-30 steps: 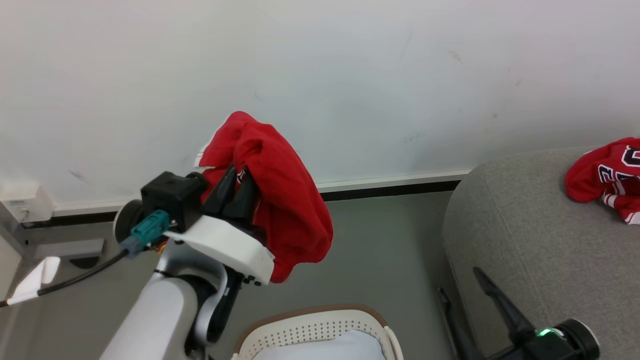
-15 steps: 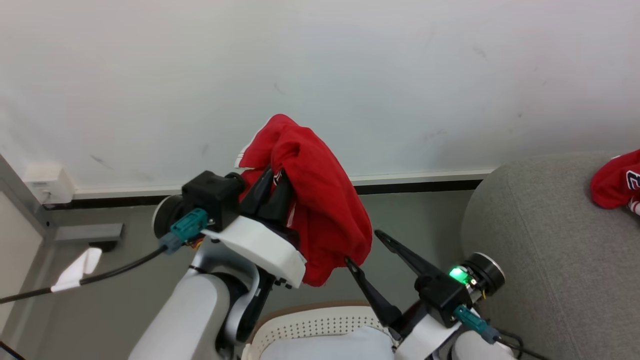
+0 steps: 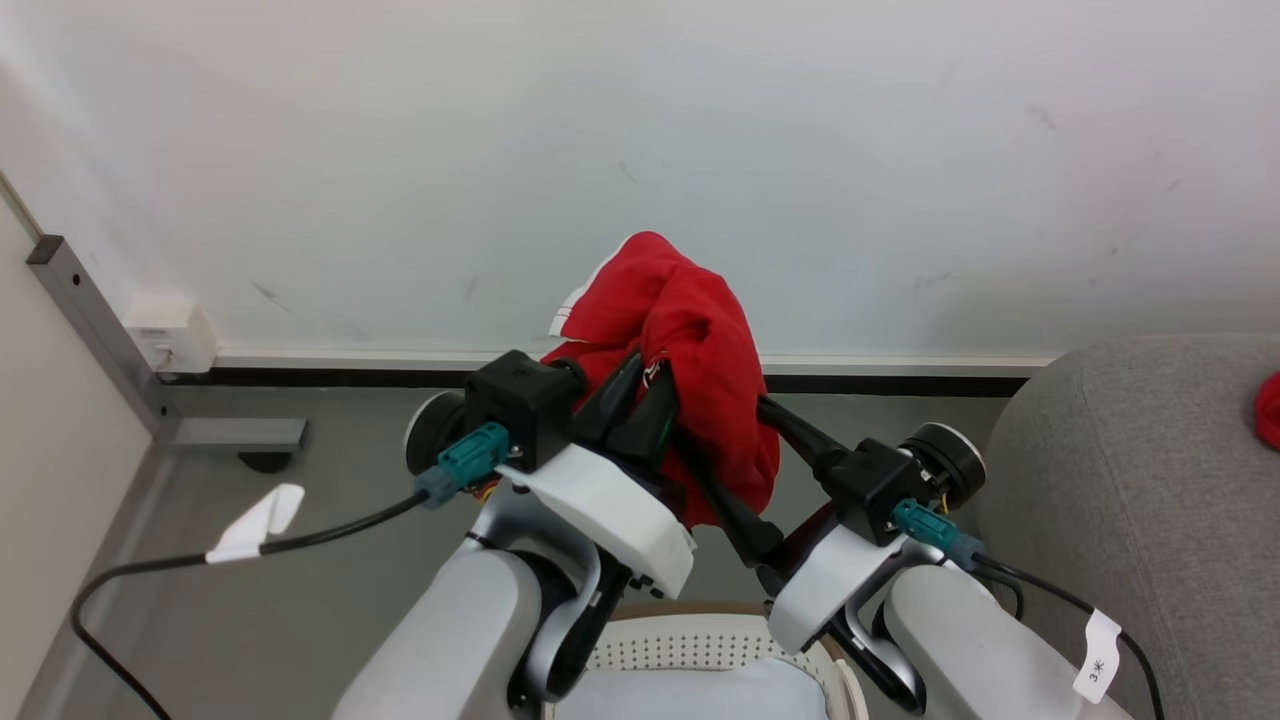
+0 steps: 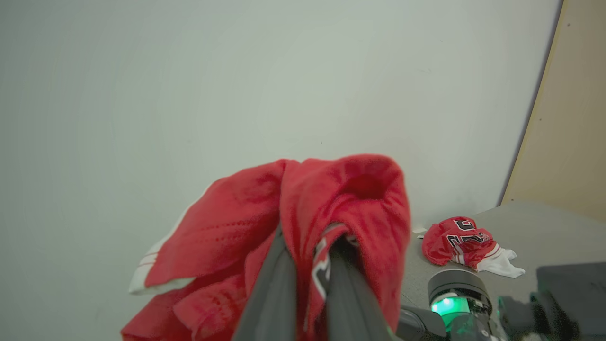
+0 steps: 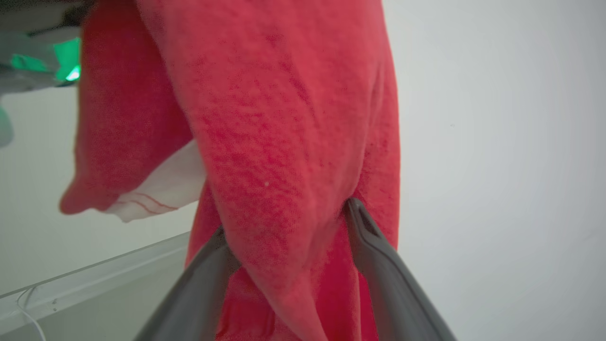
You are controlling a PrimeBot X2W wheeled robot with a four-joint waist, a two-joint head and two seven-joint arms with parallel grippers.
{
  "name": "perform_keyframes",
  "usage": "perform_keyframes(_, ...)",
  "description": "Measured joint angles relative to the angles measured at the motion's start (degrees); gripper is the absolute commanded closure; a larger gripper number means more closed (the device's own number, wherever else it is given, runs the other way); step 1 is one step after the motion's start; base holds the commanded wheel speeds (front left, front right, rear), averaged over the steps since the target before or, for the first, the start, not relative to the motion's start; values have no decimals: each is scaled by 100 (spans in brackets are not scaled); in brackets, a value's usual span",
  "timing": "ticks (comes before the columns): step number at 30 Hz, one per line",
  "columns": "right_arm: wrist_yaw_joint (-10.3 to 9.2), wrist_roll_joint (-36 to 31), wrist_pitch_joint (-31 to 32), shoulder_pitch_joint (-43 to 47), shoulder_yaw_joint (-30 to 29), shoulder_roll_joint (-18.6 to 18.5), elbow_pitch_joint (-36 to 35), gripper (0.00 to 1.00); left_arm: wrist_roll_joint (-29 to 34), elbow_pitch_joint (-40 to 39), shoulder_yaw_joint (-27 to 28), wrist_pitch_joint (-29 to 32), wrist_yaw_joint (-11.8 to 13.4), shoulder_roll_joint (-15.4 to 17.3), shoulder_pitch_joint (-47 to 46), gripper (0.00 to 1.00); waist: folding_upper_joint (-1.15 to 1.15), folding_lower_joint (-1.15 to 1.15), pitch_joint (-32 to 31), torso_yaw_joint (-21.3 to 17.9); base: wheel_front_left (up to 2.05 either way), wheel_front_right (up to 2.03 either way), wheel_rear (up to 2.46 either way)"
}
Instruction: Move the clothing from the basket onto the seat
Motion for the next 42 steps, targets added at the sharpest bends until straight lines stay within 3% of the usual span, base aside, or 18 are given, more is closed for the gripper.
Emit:
perform_keyframes(1,0,89,0,-44,37,1,51,22,-20,30,-21,-4,0,-19,-7,100,0,0,-6,13,0,0,0)
perform_keyframes(2,0,210,0,-74,79,-1,73,83,-21,57,-41,-13,-1,-32,-15,100,0,0,-12,22,0,0,0)
perform_keyframes(3,0,339,0,-105,127,0,111,100,-30,78,-62,-19,-1,-44,-21,100,0,0,-19,30,0,0,0)
perform_keyframes(10,0,613,0,-235,208,0,258,100,-40,151,-54,-60,37,-40,-32,100,0,0,-42,7,0,0,0)
perform_keyframes(11,0,623,0,-237,194,0,264,100,-40,157,-41,-68,62,-26,-32,83,0,0,-41,-5,0,0,0)
perform_keyframes(12,0,623,0,-237,194,0,264,100,-40,157,-41,-68,62,-26,-32,59,0,0,-41,-5,0,0,0)
perform_keyframes(13,0,641,0,-238,169,1,265,100,-40,171,-35,-71,75,-13,-31,5,0,0,-39,-18,0,0,0)
perform_keyframes(14,0,647,0,-239,129,1,266,100,-40,191,-35,-70,76,-2,-30,0,0,0,-37,-32,0,0,0)
perform_keyframes(26,0,482,0,-275,-627,-1,183,100,-130,235,-159,-43,44,118,279,0,0,0,21,-135,0,0,0)
perform_keyframes(42,0,213,0,-273,-1203,0,77,100,-107,339,-420,-171,77,437,945,0,0,0,51,-146,0,0,0)
